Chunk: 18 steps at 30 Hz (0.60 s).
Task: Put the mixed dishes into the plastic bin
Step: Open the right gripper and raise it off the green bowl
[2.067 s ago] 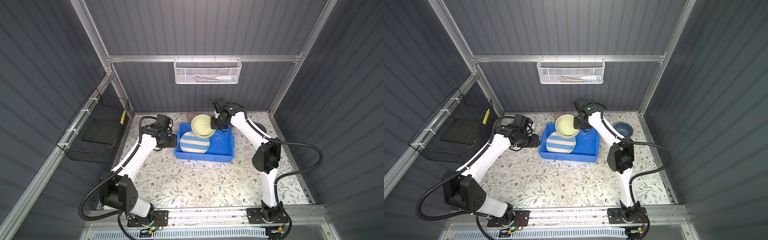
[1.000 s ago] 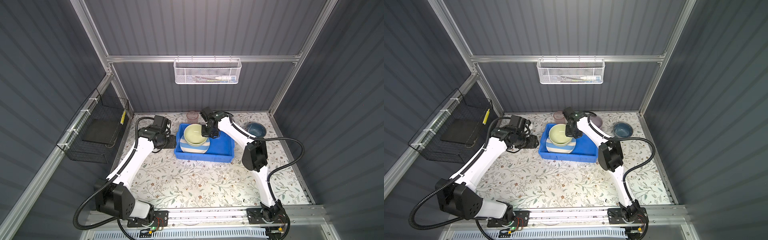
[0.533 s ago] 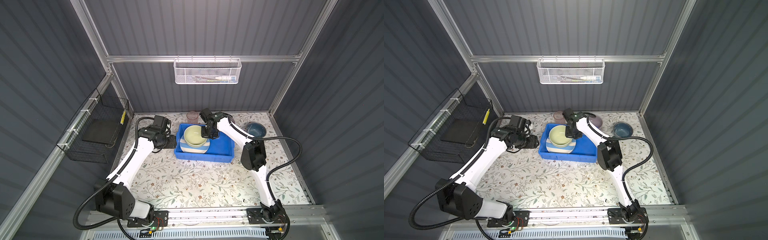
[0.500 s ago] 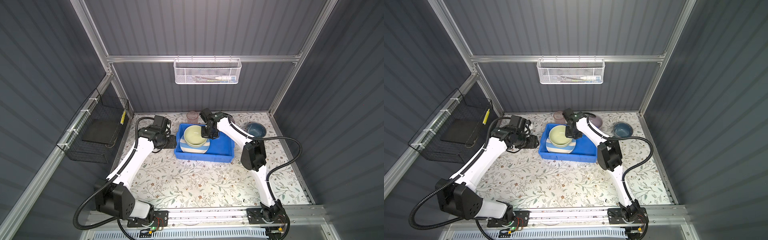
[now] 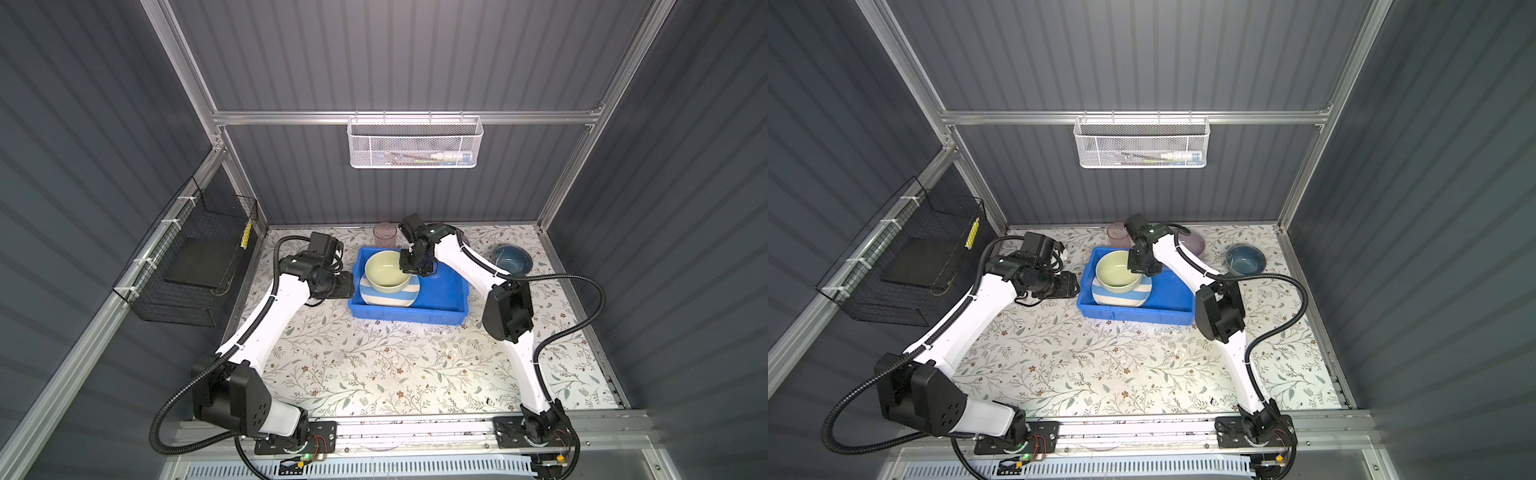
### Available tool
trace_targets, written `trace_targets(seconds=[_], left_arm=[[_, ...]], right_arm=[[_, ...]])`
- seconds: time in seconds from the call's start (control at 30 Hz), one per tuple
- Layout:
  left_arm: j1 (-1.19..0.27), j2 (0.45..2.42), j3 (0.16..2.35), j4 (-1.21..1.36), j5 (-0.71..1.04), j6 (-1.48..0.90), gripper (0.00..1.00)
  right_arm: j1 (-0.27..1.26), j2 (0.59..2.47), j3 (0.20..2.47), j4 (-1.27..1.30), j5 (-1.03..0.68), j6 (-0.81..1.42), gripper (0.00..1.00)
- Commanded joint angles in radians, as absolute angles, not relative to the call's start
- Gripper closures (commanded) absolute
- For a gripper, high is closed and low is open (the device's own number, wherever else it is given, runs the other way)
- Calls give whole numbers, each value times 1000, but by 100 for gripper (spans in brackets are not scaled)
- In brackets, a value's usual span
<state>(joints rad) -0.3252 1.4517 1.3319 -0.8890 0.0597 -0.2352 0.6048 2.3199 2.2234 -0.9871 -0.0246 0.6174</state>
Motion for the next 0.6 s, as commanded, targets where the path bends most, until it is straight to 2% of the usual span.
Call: trace_targets(seconds=[0.0, 0.33, 0.57], left_arm=[[-318, 1477, 1321, -868, 80, -218, 40], [-318, 1572, 1332, -818, 94, -210, 46], [-318, 1637, 1349, -809, 99, -197, 50]], right_arm=[[612, 2237, 2220, -989, -13, 612, 61], [599, 1999, 2028, -975, 98, 554, 34], [561, 1799, 1772, -941, 127, 537, 29]])
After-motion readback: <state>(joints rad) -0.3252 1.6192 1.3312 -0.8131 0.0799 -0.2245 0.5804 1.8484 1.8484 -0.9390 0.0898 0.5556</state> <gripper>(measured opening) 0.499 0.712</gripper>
